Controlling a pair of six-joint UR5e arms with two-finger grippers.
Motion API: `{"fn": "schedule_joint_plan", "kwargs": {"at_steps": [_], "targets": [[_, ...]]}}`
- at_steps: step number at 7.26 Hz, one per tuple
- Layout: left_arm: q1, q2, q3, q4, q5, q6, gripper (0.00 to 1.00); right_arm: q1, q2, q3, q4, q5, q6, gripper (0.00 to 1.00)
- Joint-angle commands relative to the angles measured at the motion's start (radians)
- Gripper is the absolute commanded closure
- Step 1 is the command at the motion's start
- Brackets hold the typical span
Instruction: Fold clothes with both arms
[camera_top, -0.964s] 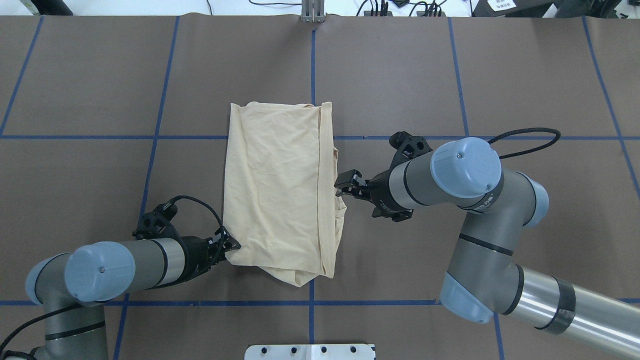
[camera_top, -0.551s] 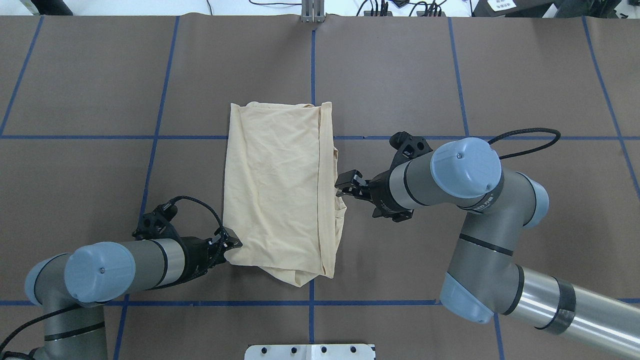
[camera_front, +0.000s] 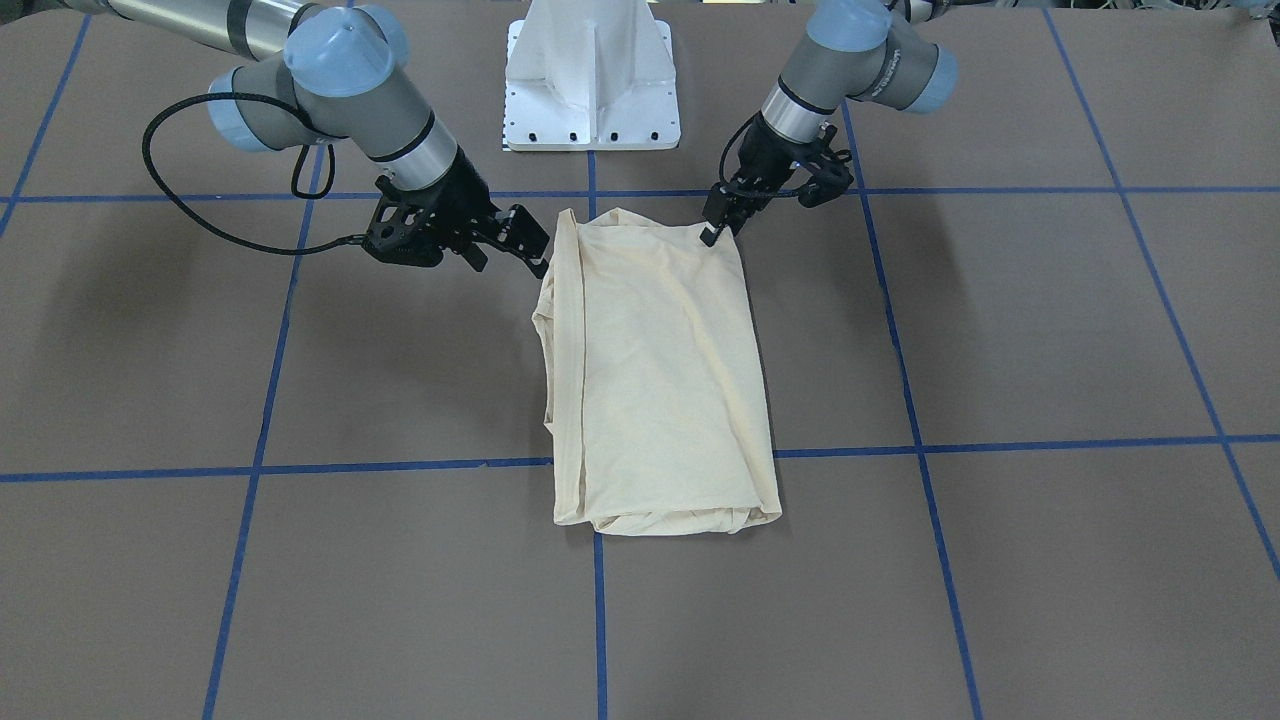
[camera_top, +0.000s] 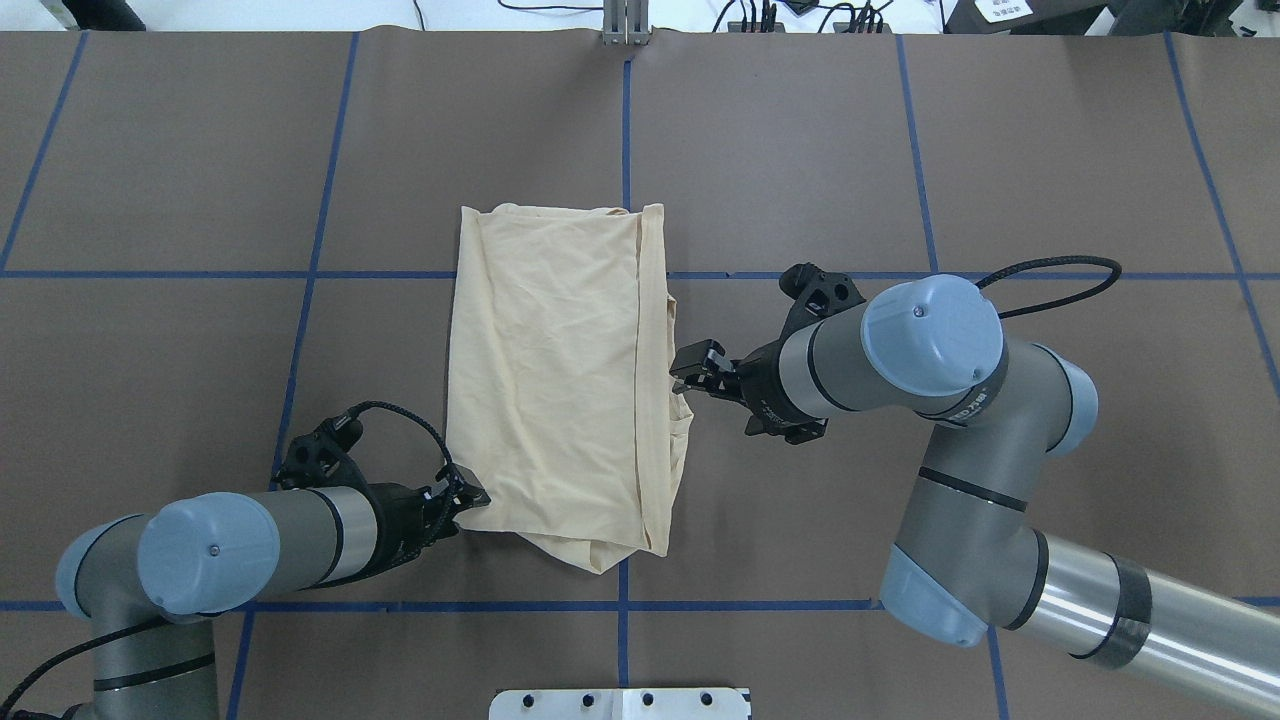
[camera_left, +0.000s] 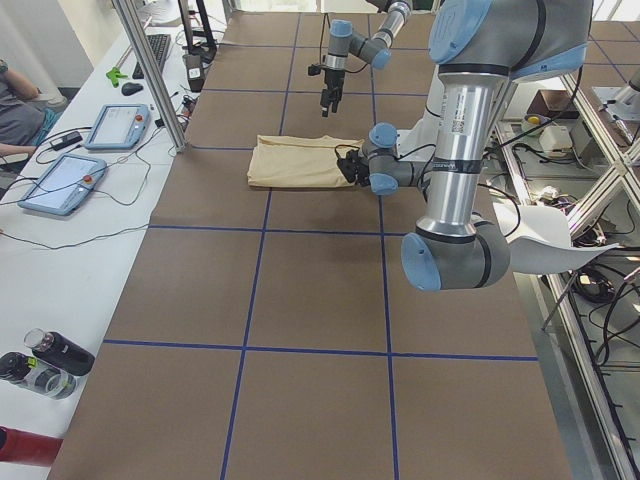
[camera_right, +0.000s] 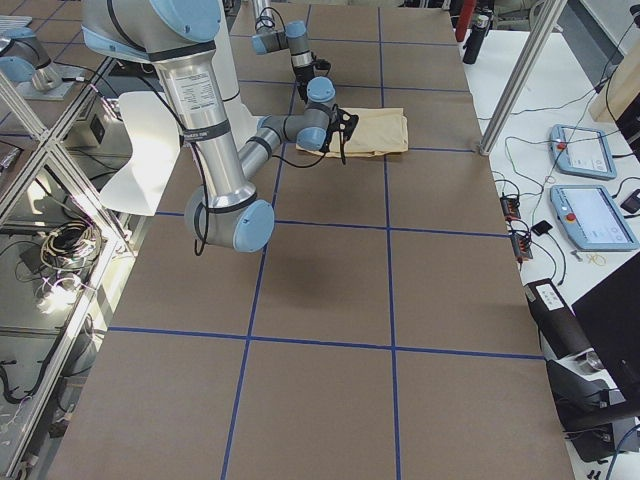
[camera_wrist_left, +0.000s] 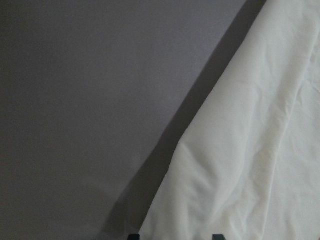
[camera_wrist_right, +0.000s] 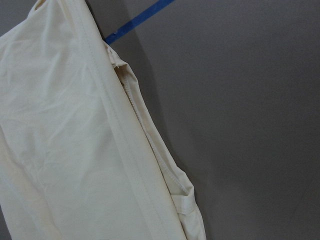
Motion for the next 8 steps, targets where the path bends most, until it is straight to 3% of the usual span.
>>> {"fn": "schedule_joint_plan", "kwargs": {"at_steps": [1,2,4,8], "targets": [[0.004,-0.024,0.000,0.043,0.000,0.000,0.58,0.000,-0.002,0.000,0.000,-0.001,0.000,0.00],[0.004,-0.026,-0.007,0.057,-0.003,0.002,1.00,-0.003,-0.002,0.000,0.000,-0.001,0.000,0.00],[0.001,-0.026,-0.012,0.060,-0.017,0.002,1.00,-0.034,-0.002,0.000,-0.017,-0.033,0.003,0.00],[0.001,-0.027,-0.021,0.060,-0.018,0.002,1.00,-0.133,0.102,-0.002,-0.210,-0.169,0.023,0.00]]}}
